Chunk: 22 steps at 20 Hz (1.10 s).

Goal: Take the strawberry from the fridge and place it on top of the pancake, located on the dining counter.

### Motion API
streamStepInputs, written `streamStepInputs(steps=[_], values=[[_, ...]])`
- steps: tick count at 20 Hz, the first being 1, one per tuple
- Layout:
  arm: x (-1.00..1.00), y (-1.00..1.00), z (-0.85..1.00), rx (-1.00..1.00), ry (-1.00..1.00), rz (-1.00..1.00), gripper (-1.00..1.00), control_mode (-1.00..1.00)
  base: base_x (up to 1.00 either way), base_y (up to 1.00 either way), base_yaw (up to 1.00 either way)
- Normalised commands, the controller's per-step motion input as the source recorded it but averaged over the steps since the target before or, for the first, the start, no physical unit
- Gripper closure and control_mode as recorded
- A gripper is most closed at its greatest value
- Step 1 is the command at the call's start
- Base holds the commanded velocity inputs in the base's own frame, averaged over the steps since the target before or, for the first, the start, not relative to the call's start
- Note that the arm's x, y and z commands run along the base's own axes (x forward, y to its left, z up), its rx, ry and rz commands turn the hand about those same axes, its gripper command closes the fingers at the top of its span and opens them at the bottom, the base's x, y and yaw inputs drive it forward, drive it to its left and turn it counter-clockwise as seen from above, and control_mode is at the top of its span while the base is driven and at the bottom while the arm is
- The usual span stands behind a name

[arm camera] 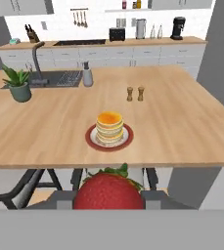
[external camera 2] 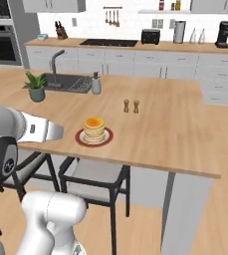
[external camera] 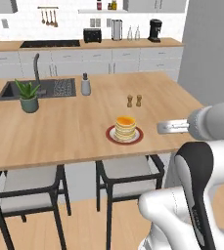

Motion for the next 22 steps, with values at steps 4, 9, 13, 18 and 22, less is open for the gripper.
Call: streamStepInputs(steps=[4,9,13,18,22], values=[[0.00,0.00,0.00,0.00,0.00,0.00,1.00,1.00,0.99,-0.10,0.01],[0.00,0.00,0.00,0.00,0.00,0.00,1.00,1.00,1.00,0.00,0.00],[0.75,0.00,-0.27,0.00,0.24,0.08,1.00,-1.00,0.25,0.00,0.00],[0.88,-0.13,-0.58,0.00,0.38,0.20,1.00,-1.00,0.00,0.00,0.00],[0.58,0.00,-0.53,0.00,0.25,0.05,1.00,-1.00,0.00,0.00,0.00]])
